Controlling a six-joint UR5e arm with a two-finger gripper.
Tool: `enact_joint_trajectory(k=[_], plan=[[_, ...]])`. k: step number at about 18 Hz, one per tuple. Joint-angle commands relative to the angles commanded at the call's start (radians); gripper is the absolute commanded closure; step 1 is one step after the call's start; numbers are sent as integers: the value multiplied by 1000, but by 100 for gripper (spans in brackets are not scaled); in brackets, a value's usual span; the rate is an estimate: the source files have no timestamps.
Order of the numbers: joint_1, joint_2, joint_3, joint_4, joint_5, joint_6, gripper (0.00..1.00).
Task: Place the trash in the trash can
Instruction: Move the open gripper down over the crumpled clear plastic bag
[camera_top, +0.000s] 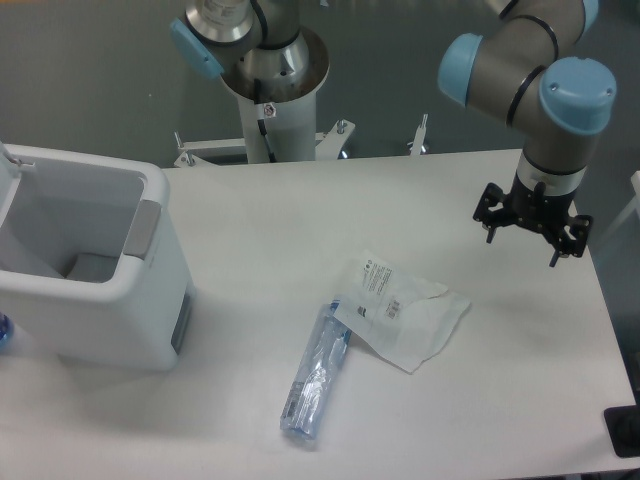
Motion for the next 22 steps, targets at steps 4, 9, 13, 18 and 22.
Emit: enact_joint_trajectory(k=[4, 9, 13, 18, 22], plan=[[-2, -2, -2, 0, 8, -2, 0], [-14, -12, -32, 47, 2, -5, 0], [-17, -20, -92, 129, -2, -43, 0], [-57, -61, -92, 130, 5, -136, 0], [-104, -80, -106, 126, 12, -264, 0]])
